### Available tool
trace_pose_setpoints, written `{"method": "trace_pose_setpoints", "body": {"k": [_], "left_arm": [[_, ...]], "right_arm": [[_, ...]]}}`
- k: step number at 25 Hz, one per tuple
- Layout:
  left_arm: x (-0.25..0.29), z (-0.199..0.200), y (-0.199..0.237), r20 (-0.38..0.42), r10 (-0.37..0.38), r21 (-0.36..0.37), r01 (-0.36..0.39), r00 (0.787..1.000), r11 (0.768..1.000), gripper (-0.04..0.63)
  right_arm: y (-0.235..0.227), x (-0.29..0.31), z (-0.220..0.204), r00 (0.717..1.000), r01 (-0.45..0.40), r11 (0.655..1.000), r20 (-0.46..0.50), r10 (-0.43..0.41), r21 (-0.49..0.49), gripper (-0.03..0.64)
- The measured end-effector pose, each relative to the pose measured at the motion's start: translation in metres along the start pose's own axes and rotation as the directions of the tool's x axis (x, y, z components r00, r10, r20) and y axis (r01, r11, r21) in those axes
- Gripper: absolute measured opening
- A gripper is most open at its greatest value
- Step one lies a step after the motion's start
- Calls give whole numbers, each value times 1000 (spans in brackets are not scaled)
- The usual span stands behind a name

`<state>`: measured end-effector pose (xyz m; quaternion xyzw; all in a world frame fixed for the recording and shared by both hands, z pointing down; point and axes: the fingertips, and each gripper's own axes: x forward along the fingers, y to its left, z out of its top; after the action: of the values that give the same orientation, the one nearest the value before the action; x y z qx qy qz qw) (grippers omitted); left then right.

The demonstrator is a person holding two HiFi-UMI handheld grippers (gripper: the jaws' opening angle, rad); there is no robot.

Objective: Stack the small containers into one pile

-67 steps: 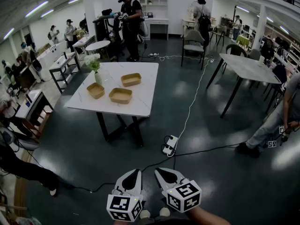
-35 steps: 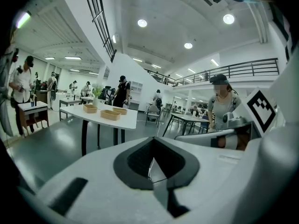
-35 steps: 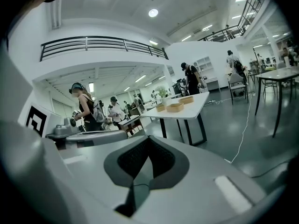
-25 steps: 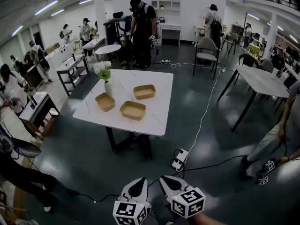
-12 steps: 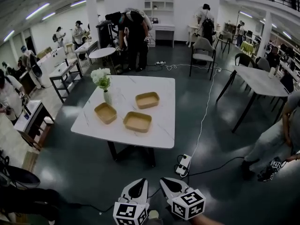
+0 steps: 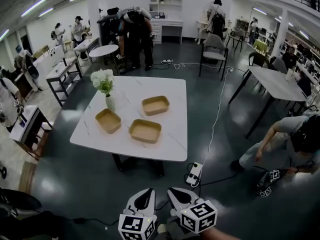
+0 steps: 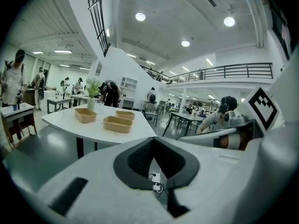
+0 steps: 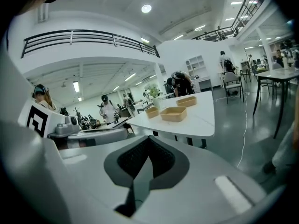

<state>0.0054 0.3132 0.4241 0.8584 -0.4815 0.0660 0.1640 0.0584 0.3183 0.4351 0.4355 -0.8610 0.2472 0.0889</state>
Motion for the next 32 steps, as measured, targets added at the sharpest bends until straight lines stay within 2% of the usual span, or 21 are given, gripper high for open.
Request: {"method": "trace_pose_setpoints", "body": {"k": [16, 23, 32], "left_arm": [[98, 44, 31, -7, 88, -14, -88, 996, 996, -6], [124, 49, 39, -6, 143, -16, -143, 990, 990, -6], [143, 56, 46, -9, 169, -14, -169, 986, 985, -6]], "right_arm": [[-78, 66, 77, 997, -73, 996, -1, 73, -40, -3], [-99, 84, 90, 992, -124, 991, -16, 123, -57, -3], [-109, 104, 103, 987, -163, 984, -29, 161, -79, -2]]}}
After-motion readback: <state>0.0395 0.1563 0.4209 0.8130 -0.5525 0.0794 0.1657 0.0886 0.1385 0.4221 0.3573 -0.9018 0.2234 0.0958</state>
